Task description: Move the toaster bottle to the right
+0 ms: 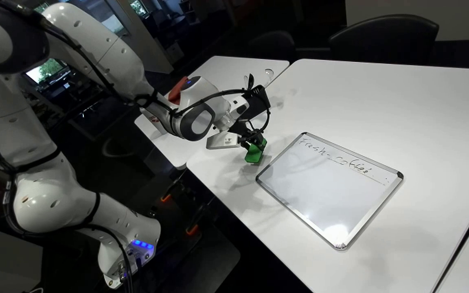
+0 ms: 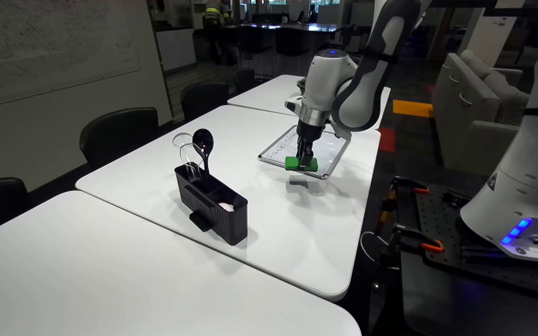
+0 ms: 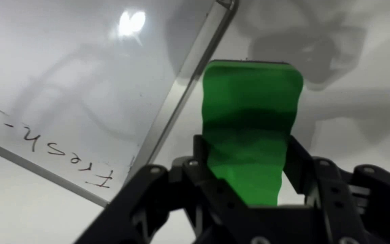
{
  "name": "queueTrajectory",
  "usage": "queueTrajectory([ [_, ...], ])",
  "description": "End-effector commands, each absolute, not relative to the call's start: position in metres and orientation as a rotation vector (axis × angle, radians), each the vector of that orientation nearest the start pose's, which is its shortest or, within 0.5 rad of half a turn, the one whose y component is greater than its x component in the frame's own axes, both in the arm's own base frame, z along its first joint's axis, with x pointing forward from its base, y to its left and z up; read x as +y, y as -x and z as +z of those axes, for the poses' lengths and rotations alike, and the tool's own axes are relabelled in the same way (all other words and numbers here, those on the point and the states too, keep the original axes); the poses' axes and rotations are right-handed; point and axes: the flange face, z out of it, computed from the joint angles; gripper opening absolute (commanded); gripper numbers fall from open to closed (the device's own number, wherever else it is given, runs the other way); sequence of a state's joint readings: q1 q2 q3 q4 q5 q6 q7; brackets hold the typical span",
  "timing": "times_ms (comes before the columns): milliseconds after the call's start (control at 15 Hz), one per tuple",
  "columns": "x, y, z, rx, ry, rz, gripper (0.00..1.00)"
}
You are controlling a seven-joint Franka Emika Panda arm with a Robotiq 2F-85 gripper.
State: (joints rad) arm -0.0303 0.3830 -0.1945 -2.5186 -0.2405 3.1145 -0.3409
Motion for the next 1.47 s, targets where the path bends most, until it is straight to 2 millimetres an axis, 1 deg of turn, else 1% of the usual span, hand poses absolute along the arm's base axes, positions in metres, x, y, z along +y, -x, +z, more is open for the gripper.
queueTrajectory([
  [0, -0.158, -0.436, 0.209, -0.324, 3.344, -0.262, 0.32],
  [133, -0.210, -0.427, 0.223, -0.165, 3.426, -0.217, 0.32],
  [267, -0.256, -0.410, 0.233, 0.024, 3.480, -0.172, 0.32],
  [333, -0.278, -0.400, 0.234, 0.123, 3.496, -0.159, 0.32],
  [400, -0.297, -0.389, 0.235, 0.234, 3.500, -0.145, 0.32],
  [533, -0.329, -0.369, 0.234, 0.445, 3.496, -0.153, 0.32],
  [600, -0.341, -0.360, 0.233, 0.553, 3.485, -0.160, 0.32],
  [667, -0.347, -0.354, 0.230, 0.653, 3.469, -0.156, 0.32],
  [733, -0.336, -0.356, 0.235, 0.492, 3.481, -0.157, 0.32],
  [800, -0.341, -0.352, 0.234, 0.514, 3.481, -0.145, 0.57],
  [1000, -0.340, -0.354, 0.233, 0.505, 3.480, -0.145, 0.57],
  [1067, -0.345, -0.357, 0.230, 0.539, 3.498, -0.141, 0.32],
  [1133, -0.354, -0.359, 0.230, 0.561, 3.487, -0.123, 0.32],
  [1200, -0.370, -0.361, 0.230, 0.628, 3.495, -0.138, 0.32],
  [1333, -0.398, -0.363, 0.236, 0.694, 3.492, -0.157, 0.32],
  [1400, -0.415, -0.366, 0.237, 0.773, 3.487, -0.175, 0.32],
])
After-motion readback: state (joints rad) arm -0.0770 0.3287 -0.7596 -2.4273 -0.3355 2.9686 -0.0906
